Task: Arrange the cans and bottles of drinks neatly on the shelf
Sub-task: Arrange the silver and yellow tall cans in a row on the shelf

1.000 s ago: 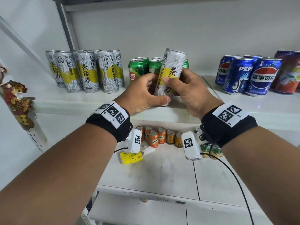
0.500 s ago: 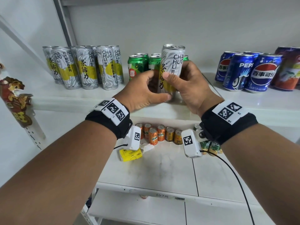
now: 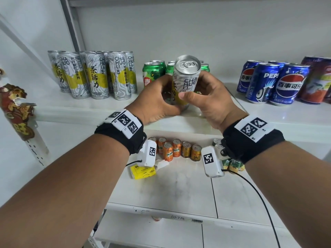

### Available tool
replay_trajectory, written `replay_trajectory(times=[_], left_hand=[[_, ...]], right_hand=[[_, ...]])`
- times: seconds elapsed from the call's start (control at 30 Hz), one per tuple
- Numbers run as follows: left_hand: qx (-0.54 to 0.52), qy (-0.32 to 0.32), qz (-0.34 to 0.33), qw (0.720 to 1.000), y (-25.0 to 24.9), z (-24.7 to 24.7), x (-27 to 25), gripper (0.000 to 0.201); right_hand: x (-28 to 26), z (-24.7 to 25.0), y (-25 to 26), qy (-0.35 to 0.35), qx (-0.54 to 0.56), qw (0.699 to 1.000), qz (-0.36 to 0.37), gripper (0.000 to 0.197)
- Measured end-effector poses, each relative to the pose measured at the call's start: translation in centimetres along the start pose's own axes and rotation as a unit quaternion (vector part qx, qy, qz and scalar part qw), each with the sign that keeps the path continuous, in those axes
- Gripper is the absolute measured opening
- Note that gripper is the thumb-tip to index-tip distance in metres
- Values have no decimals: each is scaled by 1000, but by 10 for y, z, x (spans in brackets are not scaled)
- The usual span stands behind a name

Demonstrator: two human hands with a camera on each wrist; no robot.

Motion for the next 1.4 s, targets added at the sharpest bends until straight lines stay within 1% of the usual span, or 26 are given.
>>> replay_trajectory(times=[0.17,0.3,0.43,0.5,0.63,0.7,0.77,0.9,0.93,1.0,1.07,1.13,1.23,1.33,1.4], left_hand=[[-45,25,11,999,6,0,-2,62],[-53,33,17,998,6,1,-4,63],[-43,36,32,998,1,1,-5,62],[-37,27,44,998,-2,1,-5,61],[1,16,57,998,-13,2,-8,52],[24,12,60,998,-17,5,-13,48],[42,12,68,997,-20,13,-18,50],[99,12,94,991,-23,37,-30,63],[111,11,102,988,-23,42,-33,64],[131,1,113,985,-24,55,-41,60],[140,-10,120,983,-25,70,-49,57],[142,-19,129,981,-27,90,-56,57],[99,-38,127,986,-28,122,-66,54],[72,-79,124,987,-30,161,-73,62],[98,-94,123,983,-31,187,-78,71]], right_hand=[[2,-1,0,-16,37,999,-19,40],[2,-3,0,-25,51,998,-33,43],[0,-4,1,-42,48,998,-27,42],[-2,-6,5,-53,36,997,-31,44],[-2,-18,13,-37,-9,998,-44,40],[-1,-24,16,-45,-25,998,-42,40],[0,-31,20,-50,-33,998,-32,43],[10,-50,36,-67,-48,997,-3,49],[14,-56,40,-68,-47,997,3,50],[21,-71,48,-50,-55,997,19,51],[26,-90,53,-23,-76,996,35,47],[32,-109,57,-11,-70,997,40,43],[41,-136,56,14,-39,998,41,35],[49,-166,52,47,-53,996,46,27],[55,-189,50,72,-69,994,48,26]])
Point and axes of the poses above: each hand's wrist, its own x-axis towards the middle knuckle, its own z-axis out of the back of the hand, y = z × x, the point moved 2 cm from there along x, towards the middle knuckle, and after that the axes turned 12 degrees about x, right-handed, at the moved point
